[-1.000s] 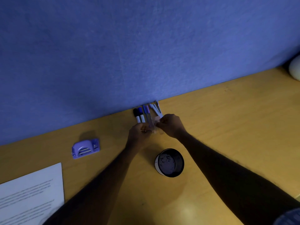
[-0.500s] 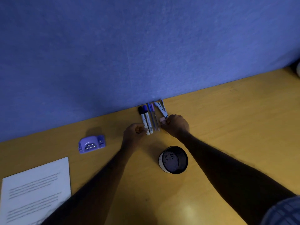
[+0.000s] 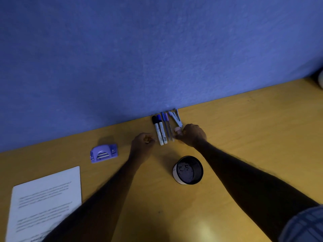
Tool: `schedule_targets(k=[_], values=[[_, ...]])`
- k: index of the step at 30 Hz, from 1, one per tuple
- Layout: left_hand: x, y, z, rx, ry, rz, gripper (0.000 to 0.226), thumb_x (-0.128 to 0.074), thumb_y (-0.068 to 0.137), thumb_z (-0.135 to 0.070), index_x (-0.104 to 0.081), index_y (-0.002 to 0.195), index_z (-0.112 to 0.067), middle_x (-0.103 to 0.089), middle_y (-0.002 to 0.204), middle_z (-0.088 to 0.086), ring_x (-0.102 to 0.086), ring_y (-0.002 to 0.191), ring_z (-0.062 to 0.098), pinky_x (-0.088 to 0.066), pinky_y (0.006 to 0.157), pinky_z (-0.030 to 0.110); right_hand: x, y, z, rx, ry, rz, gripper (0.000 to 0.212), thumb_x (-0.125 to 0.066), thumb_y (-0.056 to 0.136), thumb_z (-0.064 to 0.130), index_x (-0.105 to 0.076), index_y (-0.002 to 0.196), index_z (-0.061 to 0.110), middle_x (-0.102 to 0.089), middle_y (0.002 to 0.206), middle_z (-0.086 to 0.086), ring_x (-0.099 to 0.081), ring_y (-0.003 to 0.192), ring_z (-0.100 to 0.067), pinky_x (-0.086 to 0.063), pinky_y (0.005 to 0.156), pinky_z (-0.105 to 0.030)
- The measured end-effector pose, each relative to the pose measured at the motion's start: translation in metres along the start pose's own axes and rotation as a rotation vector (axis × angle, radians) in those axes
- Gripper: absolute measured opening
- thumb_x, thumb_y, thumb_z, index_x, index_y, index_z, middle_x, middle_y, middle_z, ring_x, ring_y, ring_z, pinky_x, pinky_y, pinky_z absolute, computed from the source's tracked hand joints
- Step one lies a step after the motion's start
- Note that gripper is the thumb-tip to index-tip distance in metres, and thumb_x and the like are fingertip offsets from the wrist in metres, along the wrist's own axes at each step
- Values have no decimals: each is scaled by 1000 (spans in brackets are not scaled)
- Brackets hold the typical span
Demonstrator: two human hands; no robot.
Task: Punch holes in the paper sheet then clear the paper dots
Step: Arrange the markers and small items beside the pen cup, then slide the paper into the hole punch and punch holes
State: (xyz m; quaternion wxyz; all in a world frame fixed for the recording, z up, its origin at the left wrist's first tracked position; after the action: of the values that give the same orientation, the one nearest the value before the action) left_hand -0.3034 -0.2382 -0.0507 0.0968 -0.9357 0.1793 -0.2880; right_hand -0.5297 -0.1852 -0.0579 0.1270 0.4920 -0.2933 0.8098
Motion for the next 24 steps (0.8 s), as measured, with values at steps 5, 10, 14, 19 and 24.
schedule_targets(k=[5, 10, 14, 19, 24], values=[[7, -6, 2, -12, 1, -14, 19, -66, 86, -16, -68, 105, -14, -63, 95, -8, -55, 79, -3, -39, 59, 5, 10, -7, -2, -2, -35, -28, 64, -51, 81, 74, -68, 90, 13, -69, 84, -4, -66, 75, -20, -57, 66, -34], [21, -17, -1, -76, 8, -35, 21, -68, 84, -16, -69, 105, -13, -66, 95, -4, -59, 84, 7, -42, 71, 17, 31, -19, 7, 29, -95, -73, 63, -61, 77, 72, -65, 102, 14, -67, 95, -2, -62, 81, -17, -56, 68, -34], [41, -30, -7, -114, 16, -81, 21, -71, 83, -17, -69, 103, -10, -67, 93, -1, -60, 82, 10, -41, 75, 22, 51, -35, 26, 87, -159, -117, 59, -65, 78, 65, -64, 108, 14, -67, 102, -3, -60, 85, -17, -52, 65, -30], [76, -53, -7, -137, -2, -132, 23, -72, 83, -18, -68, 104, -9, -69, 93, 2, -60, 83, 12, -41, 72, 19, 67, -63, 61, 169, -207, -156, 53, -64, 82, 59, -63, 113, 16, -67, 107, -4, -59, 91, -19, -48, 64, -30], [110, -89, 11, -156, 62, -155, 27, -73, 82, -20, -68, 107, -11, -68, 90, -1, -63, 84, 14, -44, 71, 22, 59, -106, 102, 320, -222, -151, 51, -65, 85, 52, -62, 118, 14, -65, 116, -8, -61, 106, -26, -49, 75, -33]])
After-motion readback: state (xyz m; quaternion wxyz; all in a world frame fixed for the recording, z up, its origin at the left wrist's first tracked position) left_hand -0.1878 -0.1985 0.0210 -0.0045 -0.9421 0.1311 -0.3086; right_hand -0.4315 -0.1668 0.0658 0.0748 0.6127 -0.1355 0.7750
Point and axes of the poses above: each hand's wrist, its own y-axis towards the middle knuckle, its own x-axis out of the back of the hand, z = x × y, the point moved 6 cm from there along y, towards the middle knuckle
